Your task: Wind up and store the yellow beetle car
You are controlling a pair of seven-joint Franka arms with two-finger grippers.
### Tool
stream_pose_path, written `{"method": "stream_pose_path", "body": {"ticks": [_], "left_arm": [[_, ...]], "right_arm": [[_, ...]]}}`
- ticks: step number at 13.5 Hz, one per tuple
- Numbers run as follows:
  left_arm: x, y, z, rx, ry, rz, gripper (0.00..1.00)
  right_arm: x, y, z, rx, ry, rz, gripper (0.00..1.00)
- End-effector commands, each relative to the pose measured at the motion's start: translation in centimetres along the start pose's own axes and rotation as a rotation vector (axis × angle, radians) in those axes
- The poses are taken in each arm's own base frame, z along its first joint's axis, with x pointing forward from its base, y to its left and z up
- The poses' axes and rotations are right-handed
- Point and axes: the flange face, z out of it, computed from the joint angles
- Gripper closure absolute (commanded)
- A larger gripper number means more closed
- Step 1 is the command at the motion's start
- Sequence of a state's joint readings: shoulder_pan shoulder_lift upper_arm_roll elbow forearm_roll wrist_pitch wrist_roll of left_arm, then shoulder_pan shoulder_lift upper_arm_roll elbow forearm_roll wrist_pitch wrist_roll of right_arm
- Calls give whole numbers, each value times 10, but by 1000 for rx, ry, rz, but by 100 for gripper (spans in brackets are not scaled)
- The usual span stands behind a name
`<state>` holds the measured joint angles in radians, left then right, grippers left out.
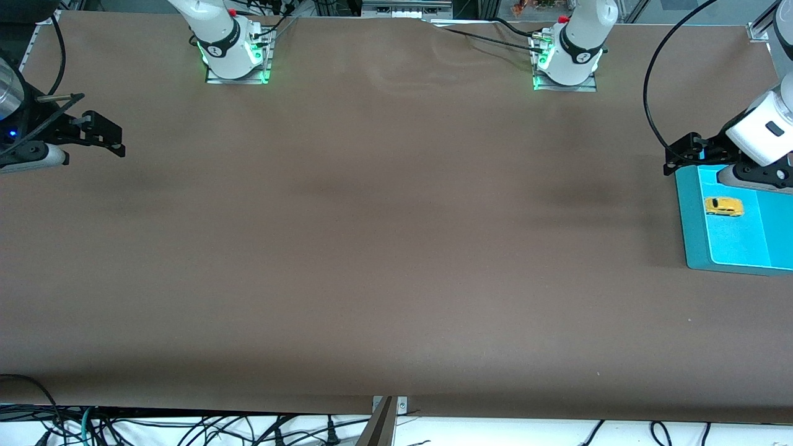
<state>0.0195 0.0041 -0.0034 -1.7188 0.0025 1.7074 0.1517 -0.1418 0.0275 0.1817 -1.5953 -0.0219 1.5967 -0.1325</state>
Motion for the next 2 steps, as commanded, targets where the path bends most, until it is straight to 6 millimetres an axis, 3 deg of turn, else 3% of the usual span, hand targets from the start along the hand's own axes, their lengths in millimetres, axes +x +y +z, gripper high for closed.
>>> {"method": "stream_pose_path", "body": {"ticks": [1,2], "left_arm": [[4,1,-5,-23,1,1,0],[4,0,-5,-23,1,0,0]], "right_arm": [[-3,1,-10,9,1,-11,0],[-4,1,-11,8,3,-11,0]]}}
